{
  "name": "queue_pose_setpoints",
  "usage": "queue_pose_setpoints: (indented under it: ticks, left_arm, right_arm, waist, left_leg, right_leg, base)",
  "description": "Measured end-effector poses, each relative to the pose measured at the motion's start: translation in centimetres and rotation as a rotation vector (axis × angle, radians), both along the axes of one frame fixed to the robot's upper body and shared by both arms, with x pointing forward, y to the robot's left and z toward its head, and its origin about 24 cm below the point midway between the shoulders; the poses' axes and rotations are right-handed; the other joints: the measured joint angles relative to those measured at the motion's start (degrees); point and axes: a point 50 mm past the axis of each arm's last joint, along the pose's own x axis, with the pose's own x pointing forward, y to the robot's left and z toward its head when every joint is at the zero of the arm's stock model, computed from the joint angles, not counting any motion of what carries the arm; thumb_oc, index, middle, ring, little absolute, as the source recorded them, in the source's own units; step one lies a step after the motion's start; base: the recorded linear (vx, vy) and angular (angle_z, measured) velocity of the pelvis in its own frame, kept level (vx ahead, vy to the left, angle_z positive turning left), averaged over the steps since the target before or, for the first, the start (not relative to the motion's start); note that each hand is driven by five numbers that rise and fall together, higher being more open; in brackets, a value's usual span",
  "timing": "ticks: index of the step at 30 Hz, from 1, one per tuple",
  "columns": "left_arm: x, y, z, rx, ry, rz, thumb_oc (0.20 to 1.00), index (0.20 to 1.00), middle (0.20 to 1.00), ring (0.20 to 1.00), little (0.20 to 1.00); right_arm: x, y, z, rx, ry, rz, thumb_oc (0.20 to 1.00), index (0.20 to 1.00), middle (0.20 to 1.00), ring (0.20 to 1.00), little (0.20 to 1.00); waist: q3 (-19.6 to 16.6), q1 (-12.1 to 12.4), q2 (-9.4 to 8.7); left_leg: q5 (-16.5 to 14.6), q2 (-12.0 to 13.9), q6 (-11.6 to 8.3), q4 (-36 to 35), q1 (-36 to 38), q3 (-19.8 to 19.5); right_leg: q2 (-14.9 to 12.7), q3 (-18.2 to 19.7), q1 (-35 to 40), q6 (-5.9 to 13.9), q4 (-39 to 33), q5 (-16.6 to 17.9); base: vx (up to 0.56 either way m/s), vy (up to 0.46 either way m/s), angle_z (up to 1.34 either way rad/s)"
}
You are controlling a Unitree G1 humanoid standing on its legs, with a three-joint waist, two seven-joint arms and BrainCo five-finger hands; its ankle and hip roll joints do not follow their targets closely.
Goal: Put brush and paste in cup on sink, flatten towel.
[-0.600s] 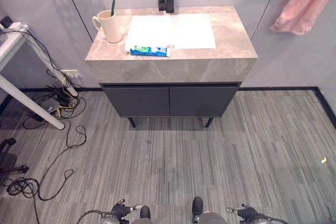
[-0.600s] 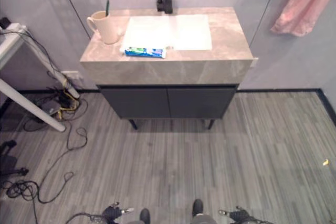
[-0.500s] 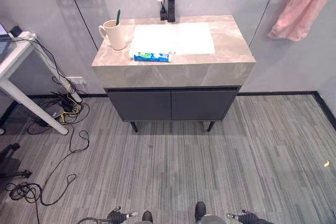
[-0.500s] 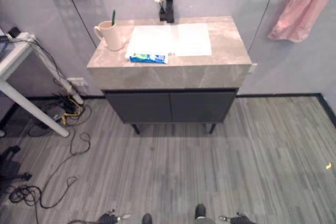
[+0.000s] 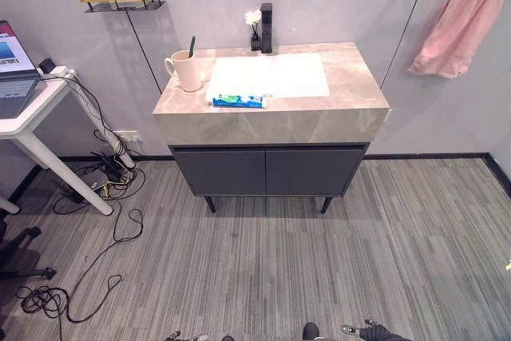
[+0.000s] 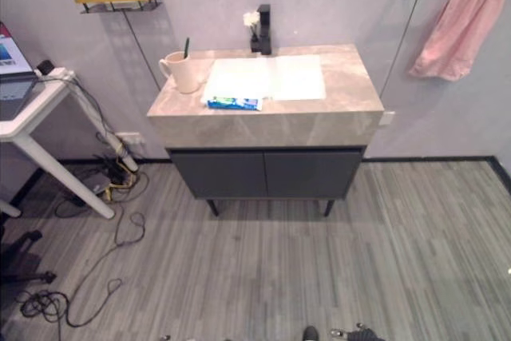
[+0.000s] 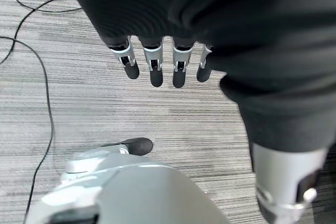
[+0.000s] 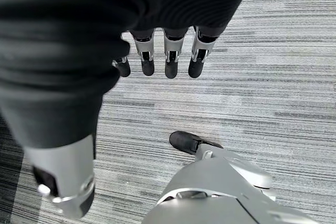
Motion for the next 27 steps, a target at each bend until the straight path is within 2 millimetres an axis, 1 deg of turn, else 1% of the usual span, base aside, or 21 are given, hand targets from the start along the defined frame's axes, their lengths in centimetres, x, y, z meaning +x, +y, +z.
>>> queue_pose_setpoints:
  ticks: [2, 4, 5, 6, 7, 8, 9, 10, 11, 12, 13, 15, 16, 17, 18, 20, 23, 24, 25, 26, 27]
  left_arm:
    - [0.2, -0.1, 0.0, -0.001, -0.005, 0.002, 1.000, 1.000, 1.000, 1.000, 1.000]
    - [3.1, -0.6, 0.8, -0.016, -0.121, 0.004, 1.000, 1.000, 1.000, 1.000, 1.000]
    - [7.0, -1.7, 2.3, -0.047, -0.287, -0.003, 1.000, 1.000, 1.000, 1.000, 1.000]
    - [9.4, -2.1, 3.6, -0.052, -0.390, -0.026, 1.000, 1.000, 1.000, 1.000, 1.000]
    - [11.2, -1.1, 4.8, -0.008, -0.467, -0.039, 1.000, 1.000, 1.000, 1.000, 1.000]
    - [11.5, -0.1, 4.9, 0.032, -0.463, -0.033, 1.000, 1.000, 1.000, 1.000, 1.000]
    - [9.6, 0.8, 3.9, 0.068, -0.384, 0.000, 1.000, 1.000, 1.000, 1.000, 1.000]
    - [9.5, 1.9, 4.0, 0.099, -0.375, 0.004, 1.000, 1.000, 1.000, 1.000, 1.000]
    - [9.0, 3.3, 4.1, 0.136, -0.352, 0.041, 1.000, 1.000, 1.000, 1.000, 1.000]
    - [8.1, 3.3, 3.6, 0.140, -0.317, 0.067, 1.000, 1.000, 1.000, 1.000, 1.000]
    - [7.8, 2.4, 3.2, 0.116, -0.306, 0.071, 1.000, 1.000, 1.000, 1.000, 1.000]
    - [7.9, 0.3, 2.8, 0.063, -0.306, 0.074, 1.000, 1.000, 1.000, 1.000, 1.000]
    - [7.9, 0.0, 2.8, 0.056, -0.306, 0.073, 1.000, 1.000, 1.000, 1.000, 1.000]
    - [7.7, -0.3, 2.7, 0.048, -0.301, 0.073, 1.000, 1.000, 1.000, 1.000, 1.000]
    - [7.3, -0.7, 2.4, 0.035, -0.289, 0.068, 1.000, 1.000, 1.000, 1.000, 1.000]
    - [5.4, -0.3, 1.9, 0.052, -0.242, 0.062, 1.000, 1.000, 1.000, 1.000, 1.000]
    - [3.4, 1.5, 1.5, 0.095, -0.179, 0.072, 1.000, 1.000, 1.000, 1.000, 1.000]
    - [3.5, 1.6, 1.5, 0.099, -0.173, 0.071, 1.000, 1.000, 1.000, 1.000, 1.000]
    - [3.4, 1.6, 1.5, 0.096, -0.166, 0.069, 1.000, 1.000, 1.000, 1.000, 1.000]
    - [3.4, 1.5, 1.3, 0.087, -0.150, 0.065, 1.000, 1.000, 1.000, 1.000, 1.000]
    - [3.0, 1.3, 1.1, 0.087, -0.121, 0.068, 1.000, 1.000, 1.000, 1.000, 1.000]
  right_arm:
    - [0.2, -0.1, 0.1, -0.006, -0.016, -0.020, 1.000, 1.000, 1.000, 1.000, 1.000]
    - [3.7, 0.5, 1.4, 0.016, -0.180, -0.036, 1.000, 1.000, 1.000, 1.000, 1.000]
    - [6.5, 0.8, 2.9, 0.032, -0.321, -0.037, 1.000, 1.000, 1.000, 1.000, 1.000]
    - [8.3, 0.7, 4.0, 0.030, -0.403, -0.031, 1.000, 1.000, 1.000, 1.000, 1.000]
    - [9.9, 1.9, 4.5, 0.044, -0.441, -0.004, 1.000, 1.000, 1.000, 1.000, 1.000]
    - [10.2, 2.9, 4.4, 0.066, -0.451, 0.012, 1.000, 1.000, 1.000, 1.000, 1.000]
    - [10.0, 4.0, 4.0, 0.088, -0.437, 0.021, 1.000, 1.000, 1.000, 1.000, 1.000]
    - [9.8, 4.6, 3.7, 0.103, -0.435, -0.002, 1.000, 1.000, 1.000, 1.000, 1.000]
    - [10.2, 4.9, 3.8, 0.108, -0.438, -0.009, 1.000, 1.000, 1.000, 1.000, 1.000]
    - [9.2, 4.4, 3.3, 0.105, -0.405, -0.030, 1.000, 1.000, 1.000, 1.000, 1.000]
    - [8.1, 3.8, 2.9, 0.090, -0.378, -0.040, 1.000, 1.000, 1.000, 1.000, 1.000]
    - [5.7, 2.4, 1.9, 0.049, -0.286, -0.061, 1.000, 1.000, 1.000, 1.000, 1.000]
    - [4.4, 2.0, 1.4, 0.039, -0.248, -0.073, 1.000, 1.000, 1.000, 1.000, 1.000]
    - [3.9, 1.7, 1.2, 0.030, -0.231, -0.079, 1.000, 1.000, 1.000, 1.000, 1.000]
    - [3.1, 1.2, 1.0, 0.017, -0.199, -0.085, 1.000, 1.000, 1.000, 1.000, 1.000]
    - [1.5, 1.0, 0.6, 0.010, -0.155, -0.093, 1.000, 1.000, 1.000, 1.000, 1.000]
    - [2.4, 1.5, 0.8, 0.023, -0.185, -0.064, 1.000, 1.000, 1.000, 1.000, 1.000]
    - [3.5, 1.4, 1.2, 0.021, -0.210, -0.055, 1.000, 1.000, 1.000, 1.000, 1.000]
    - [4.3, 1.5, 1.4, 0.023, -0.230, -0.048, 1.000, 1.000, 1.000, 1.000, 1.000]
    - [5.5, 1.3, 1.9, 0.018, -0.262, -0.038, 1.000, 1.000, 1.000, 1.000, 1.000]
    - [5.8, 1.2, 2.0, 0.014, -0.265, -0.036, 1.000, 1.000, 1.000, 1.000, 1.000]
  waist:
    - [0.1, 0.0, -0.16]
    - [0.9, 0.0, -1.01]
    - [2.5, -0.3, -2.24]
    - [3.3, -0.2, -1.79]
    - [5.0, -1.0, -2.95]
    - [5.8, -0.9, -3.80]
    - [5.1, -0.2, -5.47]
    - [4.9, -1.1, -8.58]
    - [6.9, 0.0, -9.05]
    - [6.8, -0.8, -8.36]
    - [6.6, -1.4, -7.19]
    - [4.4, -3.5, -2.13]
    - [3.5, -3.9, -1.72]
    - [3.4, -4.2, -1.31]
    - [2.8, -4.2, -0.22]
    - [1.7, -3.1, -1.26]
    - [0.2, -3.1, -2.57]
    - [0.4, -2.8, -2.48]
    - [0.5, -2.7, -2.66]
    - [1.4, -2.6, -2.43]
    - [2.1, -2.6, -2.72]
  left_leg:
    - [-0.2, -1.1, 0.28, 0.1, 0.1, 0.1]
    - [-1.5, -5.3, 3.78, 2.1, -1.0, 0.2]
    - [-5.9, -11.2, 10.47, 13.1, -5.9, 1.1]
    - [-8.7, -12.9, 12.93, 16.7, -7.2, 2.4]
    - [-9.8, -15.3, 14.99, 19.4, -7.0, 2.1]
    - [-10.3, -15.7, 14.09, 19.4, -6.8, 2.5]
    - [-11.7, -14.9, 2.52, 15.2, -5.6, 4.3]
    - [-16.8, -14.3, 7.72, 31.5, -10.3, 3.2]
    - [-22.6, -11.0, 5.74, 27.6, -5.3, -1.3]
    - [-20.5, -11.6, 7.77, 24.5, -3.2, -1.2]
    - [-18.5, -12.6, 7.95, 20.1, -0.4, -1.3]
    - [-15.3, -11.9, 6.02, 9.8, 6.2, -4.0]
    - [-15.1, -12.4, 5.56, 10.5, 6.7, -3.7]
    - [-15.0, -12.7, 5.52, 10.6, 8.0, -4.0]
    - [-14.2, -12.6, 4.07, 12.7, 8.2, -3.8]
    - [-12.9, -13.3, 0.35, 22.6, 6.0, -2.8]
    - [-13.8, -8.0, -2.23, 29.3, -0.4, -3.4]
    - [-12.6, -5.7, -3.16, 38.8, -6.1, -5.8]
    - [-11.2, -5.3, -3.76, 43.3, -8.8, -7.5]
    - [-1.1, -6.3, -5.86, 50.3, -13.1, -10.9]
    - [4.0, -7.3, -6.12, 51.2, -12.7, -10.8]
  right_leg:
    - [-1.1, 0.0, -0.1, 0.40, 0.1, 0.3]
    - [-5.6, 1.0, -3.9, 2.02, 7.0, -1.1]
    - [-10.3, 2.3, -8.3, 3.39, 16.3, -2.1]
    - [-12.2, 4.1, -13.0, 3.62, 26.0, -1.9]
    - [-14.0, 10.0, -20.8, 3.62, 41.4, 1.8]
    - [-11.0, 11.2, -26.0, 3.73, 49.1, -2.1]
    - [-5.9, 6.5, -25.8, -0.50, 39.3, -6.5]
    - [-5.9, 6.4, -26.6, 3.33, 28.9, -7.4]
    - [-3.8, 3.0, -26.8, 9.27, 12.8, -4.9]
    - [-3.2, 1.6, -25.3, 6.86, 10.1, -4.5]
    - [-1.6, 1.2, -24.1, 3.45, 11.4, -4.1]
    - [5.8, -3.0, -18.5, -5.65, 17.2, -5.6]
    - [9.2, -3.1, -14.7, -8.56, 15.3, -5.8]
    - [10.2, -2.0, -12.2, -13.73, 13.1, -4.9]
    - [10.3, -2.2, -9.7, -14.40, 11.8, -5.9]
    - [9.9, 0.3, -3.4, -14.68, 6.7, -6.1]
    - [9.8, 2.4, -0.6, -14.45, 5.9, -7.1]
    - [10.3, 3.5, 0.0, -14.67, 5.8, -7.5]
    - [10.4, 4.6, 0.5, -14.91, 5.8, -7.7]
    - [10.2, 6.6, 1.3, -14.93, 7.4, -8.3]
    - [9.2, 7.5, 2.2, -14.64, 9.1, -8.1]
  base:
    - [-0.08, 0.297, 0.02]
    - [-0.12, 0.449, 0.01]
    - [-0.08, 0.468, -0.01]
    - [0.03, 0.329, 0.18]
    - [0.12, 0.175, 0.06]
    - [0.32, -0.035, -0.03]
    - [0.26, -0.075, -0.05]
    - [0.28, -0.099, -0.24]
    - [0.24, -0.099, -0.09]
    - [0.42, -0.165, -0.19]
    - [0.46, -0.182, 0.10]
    - [0.53, -0.212, 0.46]
    - [0.57, -0.263, 0.60]
    - [0.42, -0.209, 0.42]
    - [0.39, -0.199, 0.31]
    - [0.22, -0.138, -0.13]
    - [0.23, -0.172, -0.24]
    - [0.21, -0.136, -0.37]
    - [0.20, -0.111, -0.85]
    - [0.19, -0.077, -1.00]
    - [0.21, -0.012, -0.98]
